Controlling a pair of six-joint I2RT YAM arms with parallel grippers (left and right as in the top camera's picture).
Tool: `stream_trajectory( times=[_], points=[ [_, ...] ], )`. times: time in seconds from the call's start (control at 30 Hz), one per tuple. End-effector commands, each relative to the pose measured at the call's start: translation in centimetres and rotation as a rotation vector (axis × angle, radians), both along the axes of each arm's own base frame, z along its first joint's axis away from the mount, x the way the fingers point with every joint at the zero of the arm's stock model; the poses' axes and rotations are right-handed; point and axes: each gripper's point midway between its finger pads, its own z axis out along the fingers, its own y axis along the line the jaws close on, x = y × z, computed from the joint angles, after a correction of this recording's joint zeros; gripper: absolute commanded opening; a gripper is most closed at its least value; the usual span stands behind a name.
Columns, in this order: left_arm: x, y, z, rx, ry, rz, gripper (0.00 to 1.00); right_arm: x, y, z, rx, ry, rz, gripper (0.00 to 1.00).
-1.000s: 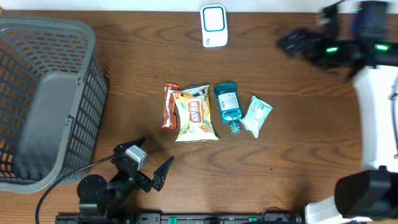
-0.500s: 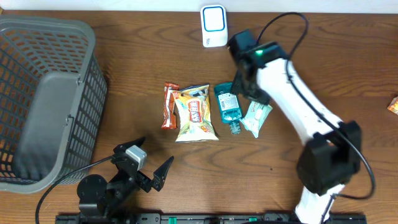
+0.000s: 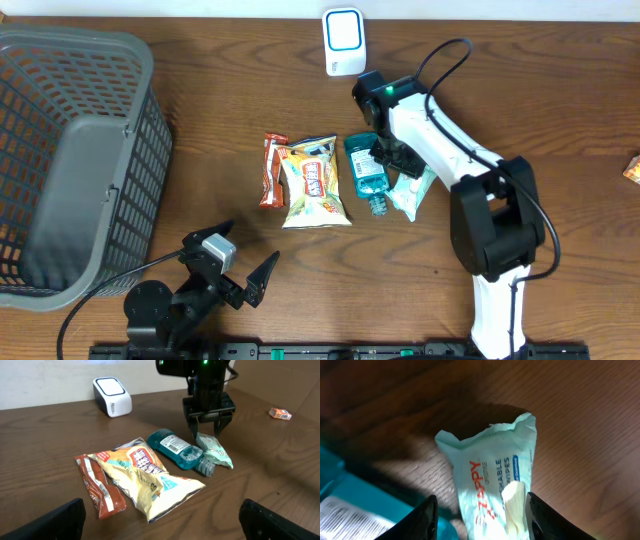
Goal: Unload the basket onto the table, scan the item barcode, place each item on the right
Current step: 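Reach the right gripper down to the mint-green wipes pack, then grasp the mint-green wipes pack with the right gripper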
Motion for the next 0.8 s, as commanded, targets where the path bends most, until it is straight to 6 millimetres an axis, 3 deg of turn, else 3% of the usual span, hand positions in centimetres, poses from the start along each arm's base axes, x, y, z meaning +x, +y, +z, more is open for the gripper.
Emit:
stream_trajectory(
  times=[0.0,0.57,0.77],
  points=[
    [-0.1,0.0,0.0,0.013,-0.010,-0.006,0.98,-0.2,-0.5,-1.3,-0.043,0.021,-0.016,0.51],
    [-0.1,0.0,-0.1,0.013,-0.006,-0.006,0.98,-1.5,-0.6,-1.7,-0.039,0.089,-0.017,0.48],
    [-0.1,0.0,-0.1,0.013,-0.006,-0.006,0.98,-1.8,-0.7,-1.6,-0.042,0.115,0.025,0.54]
  ],
)
